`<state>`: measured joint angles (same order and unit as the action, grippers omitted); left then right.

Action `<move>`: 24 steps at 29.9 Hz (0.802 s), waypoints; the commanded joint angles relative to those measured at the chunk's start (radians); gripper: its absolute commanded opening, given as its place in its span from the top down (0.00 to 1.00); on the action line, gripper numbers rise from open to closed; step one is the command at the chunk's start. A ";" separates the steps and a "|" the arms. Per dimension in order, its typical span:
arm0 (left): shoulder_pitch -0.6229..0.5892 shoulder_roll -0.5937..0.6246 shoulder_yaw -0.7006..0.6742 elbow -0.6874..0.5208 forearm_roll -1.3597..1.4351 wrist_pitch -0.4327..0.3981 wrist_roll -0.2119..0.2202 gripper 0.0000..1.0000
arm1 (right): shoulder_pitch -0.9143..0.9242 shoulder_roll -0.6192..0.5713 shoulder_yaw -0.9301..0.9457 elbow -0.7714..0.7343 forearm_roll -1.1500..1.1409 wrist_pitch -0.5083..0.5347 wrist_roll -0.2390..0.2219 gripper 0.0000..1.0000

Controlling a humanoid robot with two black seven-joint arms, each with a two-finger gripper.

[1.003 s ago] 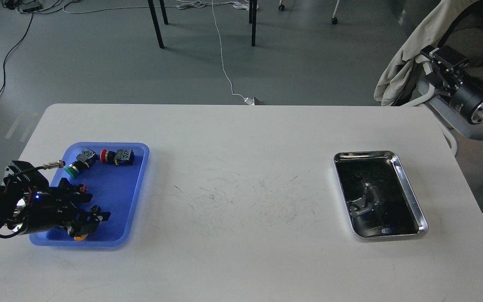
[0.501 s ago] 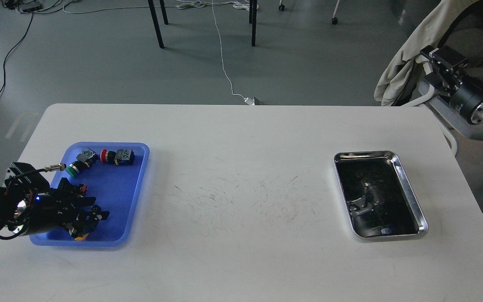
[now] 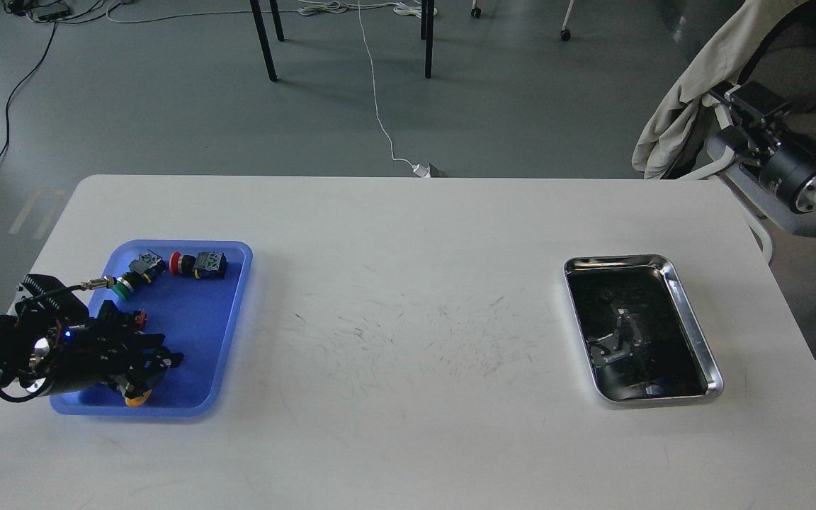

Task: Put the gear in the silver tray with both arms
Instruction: 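Close the left gripper on a small black gear in the blue tray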

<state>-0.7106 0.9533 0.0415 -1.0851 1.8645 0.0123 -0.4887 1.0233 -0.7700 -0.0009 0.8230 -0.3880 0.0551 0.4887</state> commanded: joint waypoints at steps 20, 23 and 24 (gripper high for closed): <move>0.008 0.007 0.003 -0.012 0.051 0.000 0.000 0.85 | -0.006 0.000 -0.001 0.001 0.000 0.000 0.000 0.16; 0.005 0.010 0.003 -0.016 0.053 0.000 0.000 0.88 | -0.006 -0.002 -0.001 -0.001 0.000 0.000 0.000 0.16; 0.005 0.012 0.003 -0.021 0.055 0.000 0.000 0.90 | -0.006 0.000 -0.001 -0.001 0.000 0.000 0.000 0.16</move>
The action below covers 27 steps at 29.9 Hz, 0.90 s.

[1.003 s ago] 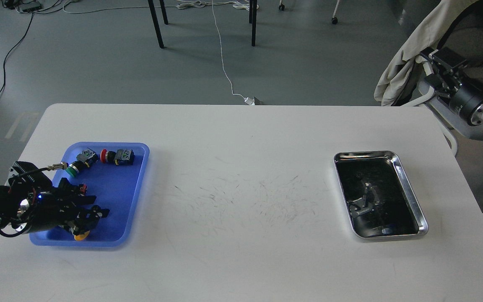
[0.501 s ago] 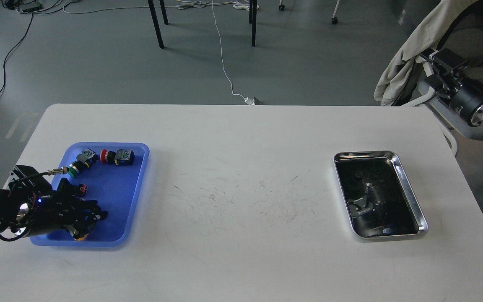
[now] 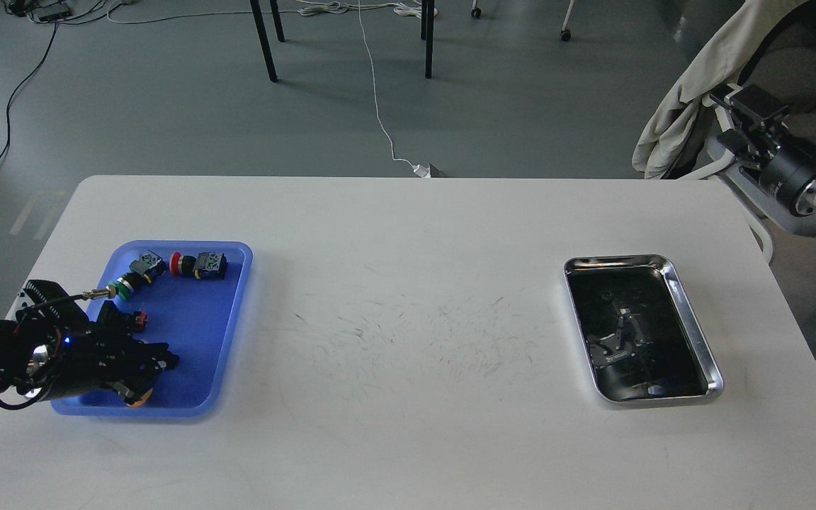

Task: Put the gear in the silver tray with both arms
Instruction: 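Close the left gripper on a small black gear in the blue tray, then lift the black gear with the left gripper and carry it toward the silver tray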

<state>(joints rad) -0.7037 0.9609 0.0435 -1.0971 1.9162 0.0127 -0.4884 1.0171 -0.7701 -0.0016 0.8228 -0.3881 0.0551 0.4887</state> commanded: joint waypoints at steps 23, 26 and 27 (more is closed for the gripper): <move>-0.345 -0.003 -0.024 -0.139 -0.153 -0.114 0.000 0.93 | -0.022 0.005 0.006 -0.001 0.002 -0.015 0.000 0.16; -0.390 -0.112 -0.024 -0.132 -0.192 -0.131 0.000 0.93 | -0.022 0.005 0.008 0.004 0.003 -0.024 0.000 0.16; -0.405 -0.148 -0.024 -0.129 -0.200 -0.135 0.000 0.93 | -0.022 0.005 0.008 0.006 0.005 -0.027 0.000 0.16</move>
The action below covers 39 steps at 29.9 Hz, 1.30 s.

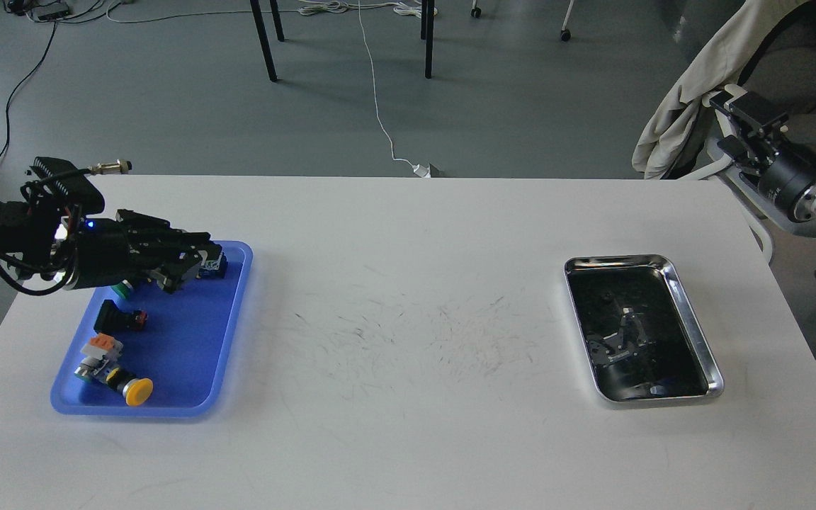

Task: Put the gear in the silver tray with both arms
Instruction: 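Lift the black gear with the left gripper and carry it toward the silver tray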

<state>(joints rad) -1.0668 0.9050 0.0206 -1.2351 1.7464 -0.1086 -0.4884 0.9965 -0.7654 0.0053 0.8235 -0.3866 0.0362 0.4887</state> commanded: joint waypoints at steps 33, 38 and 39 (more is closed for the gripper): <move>-0.010 -0.905 0.064 0.635 -0.033 -0.025 0.000 0.91 | -0.030 -0.005 0.074 0.005 0.087 -0.036 0.000 0.13; -0.004 -0.905 0.055 0.642 -0.079 -0.023 0.000 0.91 | -0.032 -0.003 0.074 0.003 0.086 -0.036 0.000 0.13; -0.002 -0.905 0.055 0.635 -0.084 -0.023 0.000 0.90 | -0.032 -0.003 0.074 0.002 0.086 -0.036 0.000 0.13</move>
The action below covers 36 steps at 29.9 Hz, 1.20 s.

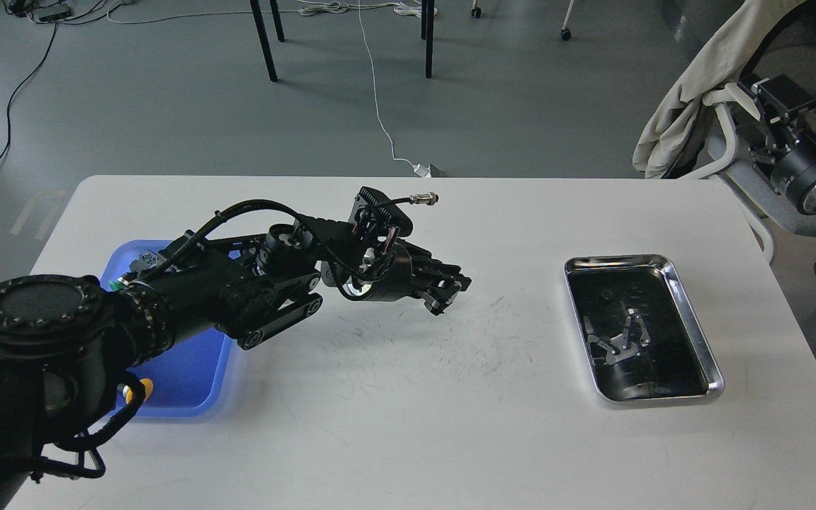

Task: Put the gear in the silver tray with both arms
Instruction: 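Lift the black gear with the left gripper and carry it toward the silver tray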

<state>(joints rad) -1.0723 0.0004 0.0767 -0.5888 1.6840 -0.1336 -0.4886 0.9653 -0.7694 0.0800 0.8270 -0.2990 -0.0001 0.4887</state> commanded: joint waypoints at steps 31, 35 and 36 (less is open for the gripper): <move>0.101 0.000 0.038 -0.198 0.088 0.100 0.000 0.89 | 0.001 0.007 -0.017 -0.003 -0.008 0.002 0.000 0.13; 0.114 0.000 0.038 -0.200 0.077 0.101 0.000 0.89 | 0.001 0.006 -0.019 -0.002 -0.008 0.000 0.000 0.13; 0.115 0.000 0.038 -0.201 0.077 0.101 0.000 0.88 | 0.001 0.005 -0.019 -0.002 -0.008 0.000 0.000 0.12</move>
<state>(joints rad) -0.9645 0.0000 0.1149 -0.7856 1.7631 -0.0335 -0.4888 0.9664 -0.7624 0.0627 0.8251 -0.3068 0.0015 0.4887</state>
